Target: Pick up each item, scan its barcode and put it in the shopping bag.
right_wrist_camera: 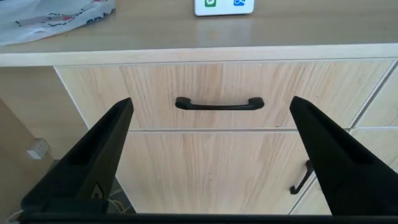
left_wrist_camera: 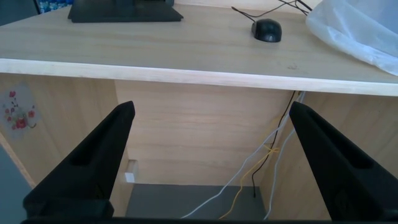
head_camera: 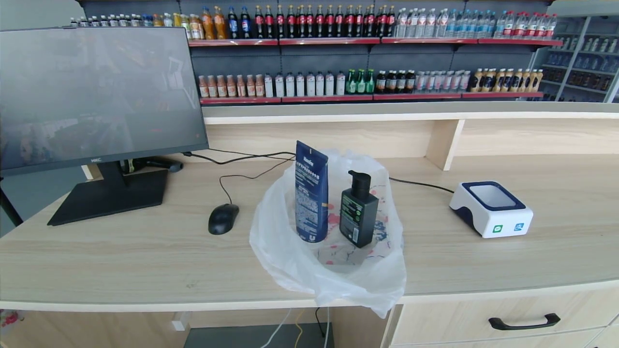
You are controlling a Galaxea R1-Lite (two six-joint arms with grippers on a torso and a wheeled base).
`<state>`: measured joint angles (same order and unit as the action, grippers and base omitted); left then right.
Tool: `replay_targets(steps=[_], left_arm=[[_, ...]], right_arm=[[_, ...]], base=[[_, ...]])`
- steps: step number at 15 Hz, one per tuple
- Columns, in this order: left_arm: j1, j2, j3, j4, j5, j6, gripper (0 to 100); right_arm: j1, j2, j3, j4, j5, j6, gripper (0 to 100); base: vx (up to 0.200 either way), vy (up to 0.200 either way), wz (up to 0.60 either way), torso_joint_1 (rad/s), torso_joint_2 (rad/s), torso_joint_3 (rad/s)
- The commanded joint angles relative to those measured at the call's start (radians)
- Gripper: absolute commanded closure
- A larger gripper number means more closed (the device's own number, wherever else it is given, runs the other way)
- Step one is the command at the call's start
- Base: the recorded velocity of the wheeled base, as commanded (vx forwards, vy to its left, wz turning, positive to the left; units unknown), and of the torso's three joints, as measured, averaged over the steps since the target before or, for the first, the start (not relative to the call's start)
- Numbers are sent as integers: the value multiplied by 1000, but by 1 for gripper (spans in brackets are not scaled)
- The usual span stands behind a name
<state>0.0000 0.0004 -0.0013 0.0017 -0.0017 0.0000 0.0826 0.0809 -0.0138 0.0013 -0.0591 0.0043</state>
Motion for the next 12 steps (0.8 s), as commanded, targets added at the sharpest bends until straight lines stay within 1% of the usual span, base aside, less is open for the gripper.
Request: replay_targets(steps=[1, 2, 4, 5, 7, 8, 10, 12], left_arm=[[0, 0, 1, 0, 0, 2, 0], [0, 0, 0, 0, 0, 2, 0], [0, 0, 0, 0, 0, 0, 0], [0, 0, 1, 0, 0, 0, 0], [0, 0, 1, 0, 0, -2, 0], [0, 0, 0, 0, 0, -2, 0], [2, 0, 1, 0, 0, -2, 0], [0, 0, 0, 0, 0, 0, 0]], right_arm=[[-6, 13, 12, 0, -2, 26, 0], [-6, 13, 12, -3, 1, 29, 0], [-6, 13, 12, -3, 1, 34, 0], [-49, 23, 12, -3, 1, 34, 0], [-190, 40, 12, -3, 1, 28, 0], [-179, 20, 12, -3, 2, 26, 0], [-66, -35, 12, -3, 2, 25, 0], [-73, -53, 12, -3, 2, 23, 0]], base=[[0, 0, 0, 0, 0, 0], [0, 0, 0, 0, 0, 0], [-200, 0, 0, 2, 7, 2], [-200, 0, 0, 32, 2, -12], [-200, 0, 0, -5, 2, 5], [-200, 0, 0, -2, 2, -7], [-200, 0, 0, -5, 10, 0], [-200, 0, 0, 0, 0, 0]])
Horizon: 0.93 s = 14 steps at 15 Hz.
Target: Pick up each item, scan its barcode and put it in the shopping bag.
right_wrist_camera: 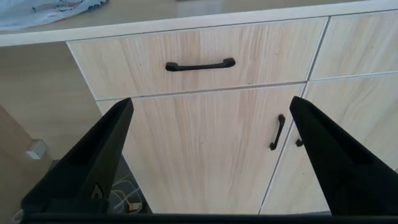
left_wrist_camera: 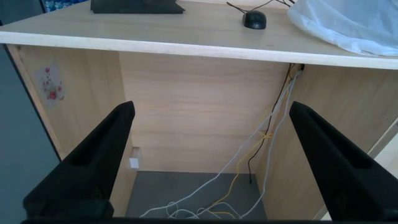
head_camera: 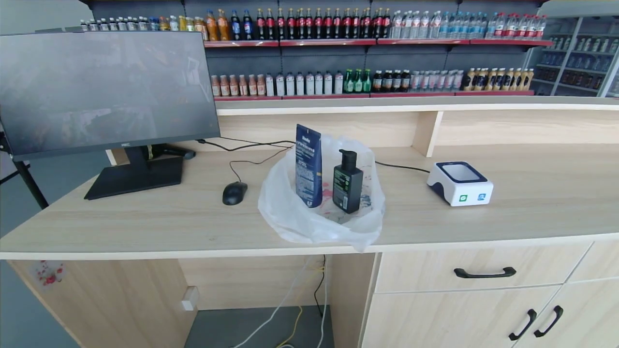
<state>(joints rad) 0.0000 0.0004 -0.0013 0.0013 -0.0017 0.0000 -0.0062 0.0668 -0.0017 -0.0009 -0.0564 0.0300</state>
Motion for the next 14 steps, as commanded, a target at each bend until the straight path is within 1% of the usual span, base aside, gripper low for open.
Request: replay_targets(steps=[1, 2, 3, 4, 5, 6, 7, 8, 11, 12, 14], left_arm=[[0, 0, 0, 0, 0, 2, 0], [-2, 0, 0, 0, -1, 20, 0], [-3, 0, 0, 5, -6, 71, 0], [-5, 4, 0, 6, -6, 71, 0], [-5, 4, 0, 6, -6, 63, 0], [-3, 1, 0, 6, -4, 44, 0], [0, 1, 0, 6, -4, 34, 0], [0, 1, 0, 6, -4, 31, 0], [-2, 0, 0, 6, -4, 40, 0], [-2, 0, 0, 6, -4, 37, 0], [0, 0, 0, 6, -4, 28, 0]], right_arm=[[9, -65, 0, -1, 0, 1, 0], [9, -65, 0, -1, 0, 5, 0], [9, -65, 0, -1, 0, 4, 0], [9, -65, 0, -1, 0, 2, 0], [9, -65, 0, -1, 0, -4, 0], [9, -65, 0, -1, 1, -9, 0], [9, -65, 0, -1, 0, -7, 0], [9, -65, 0, -1, 0, -5, 0], [9, -65, 0, -1, 1, -1, 0], [9, -65, 0, 1, 0, -7, 0], [9, -65, 0, 1, 0, -2, 0]], base=[[-200, 0, 0, 2, 2, 7], [-200, 0, 0, -2, 7, 7], [-200, 0, 0, 2, 7, -2], [-200, -200, 0, 12, -2, 2], [-200, -200, 0, 7, 2, -2], [-200, -200, 0, 2, 2, 7], [-200, -200, 0, 2, 2, 2], [-200, -200, 0, 2, -2, 2], [-200, -200, 0, 6, 4, -1], [-200, -200, 0, 2, 2, -7], [0, -200, 0, 0, 5, 5]])
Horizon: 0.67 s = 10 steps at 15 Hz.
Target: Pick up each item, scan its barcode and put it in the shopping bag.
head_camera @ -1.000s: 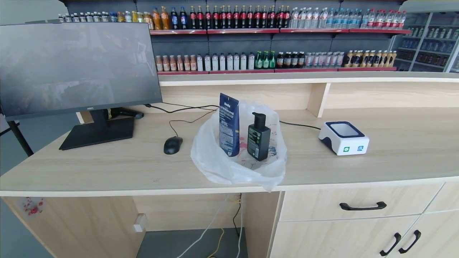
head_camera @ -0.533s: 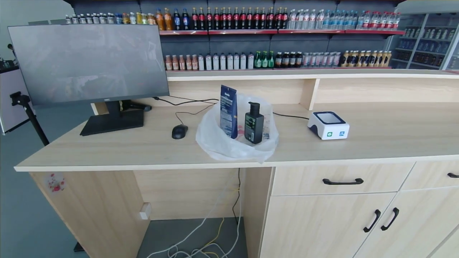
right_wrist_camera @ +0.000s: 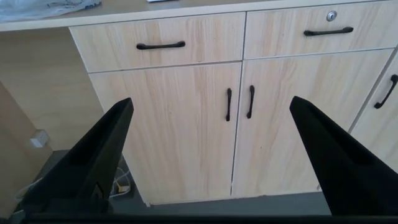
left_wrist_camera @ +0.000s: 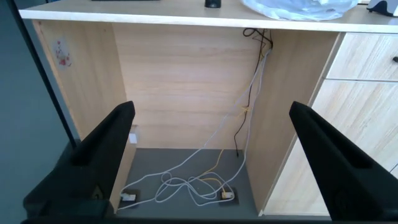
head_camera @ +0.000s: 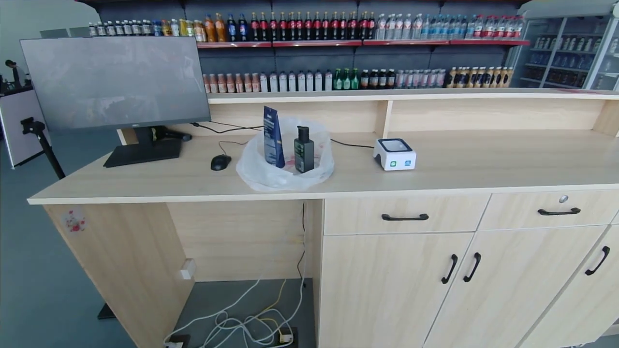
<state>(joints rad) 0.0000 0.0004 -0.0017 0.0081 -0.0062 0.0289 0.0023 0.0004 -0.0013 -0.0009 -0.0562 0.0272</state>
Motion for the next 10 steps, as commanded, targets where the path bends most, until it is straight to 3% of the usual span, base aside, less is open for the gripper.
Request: replay_targets(steps=[1, 4, 10], left_arm=[[0, 0, 0, 0, 0, -1, 0], [0, 0, 0, 0, 2, -14, 0], [0, 0, 0, 0, 2, -17, 0]], right_arm=[[1, 1, 0, 1, -1, 5, 0], [1, 1, 0, 1, 1, 2, 0], [1, 1, 1, 1, 1, 0, 0]], base=[[0, -200, 0, 2, 2, 2], [0, -200, 0, 4, 7, 4], [200, -200, 0, 2, 2, 2]])
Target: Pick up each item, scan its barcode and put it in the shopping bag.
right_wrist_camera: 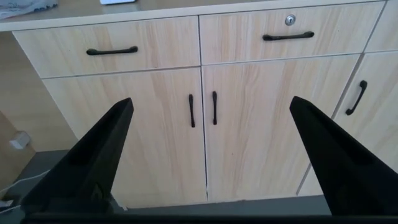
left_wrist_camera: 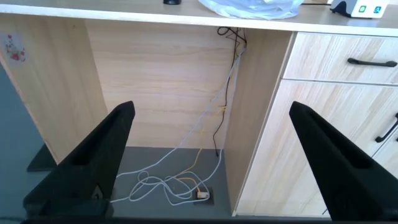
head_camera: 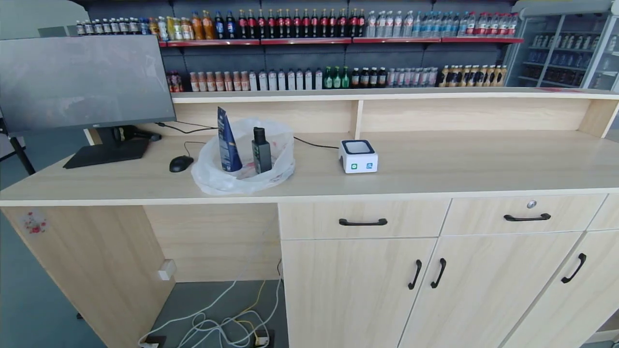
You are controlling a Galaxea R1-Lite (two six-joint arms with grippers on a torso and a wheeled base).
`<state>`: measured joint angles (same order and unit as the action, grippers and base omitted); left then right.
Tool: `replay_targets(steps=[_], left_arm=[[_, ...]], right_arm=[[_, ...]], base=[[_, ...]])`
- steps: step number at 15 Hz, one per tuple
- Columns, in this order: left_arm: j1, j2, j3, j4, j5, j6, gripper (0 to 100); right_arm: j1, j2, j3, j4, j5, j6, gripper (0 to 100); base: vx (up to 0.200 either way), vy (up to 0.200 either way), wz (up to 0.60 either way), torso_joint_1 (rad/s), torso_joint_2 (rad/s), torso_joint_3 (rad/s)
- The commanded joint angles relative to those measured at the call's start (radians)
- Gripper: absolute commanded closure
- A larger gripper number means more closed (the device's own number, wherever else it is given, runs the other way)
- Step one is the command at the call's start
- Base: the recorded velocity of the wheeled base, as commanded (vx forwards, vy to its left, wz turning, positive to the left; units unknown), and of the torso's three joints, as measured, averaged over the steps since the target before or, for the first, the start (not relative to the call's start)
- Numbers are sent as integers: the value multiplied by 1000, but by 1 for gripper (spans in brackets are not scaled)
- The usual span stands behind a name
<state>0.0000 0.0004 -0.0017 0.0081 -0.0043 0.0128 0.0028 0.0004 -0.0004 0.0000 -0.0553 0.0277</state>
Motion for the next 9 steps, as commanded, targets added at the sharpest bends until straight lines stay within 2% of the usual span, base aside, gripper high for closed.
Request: replay_targets(steps=[1, 9], left_arm=[[0, 0, 0, -2, 0, 0, 0], [0, 0, 0, -3, 0, 1, 0]], right_arm=[[0, 1, -1, 0, 0, 0, 0], [0, 1, -1, 0, 0, 6, 0]], base=[[0, 0, 0, 0, 0, 0], [0, 0, 0, 0, 0, 0]])
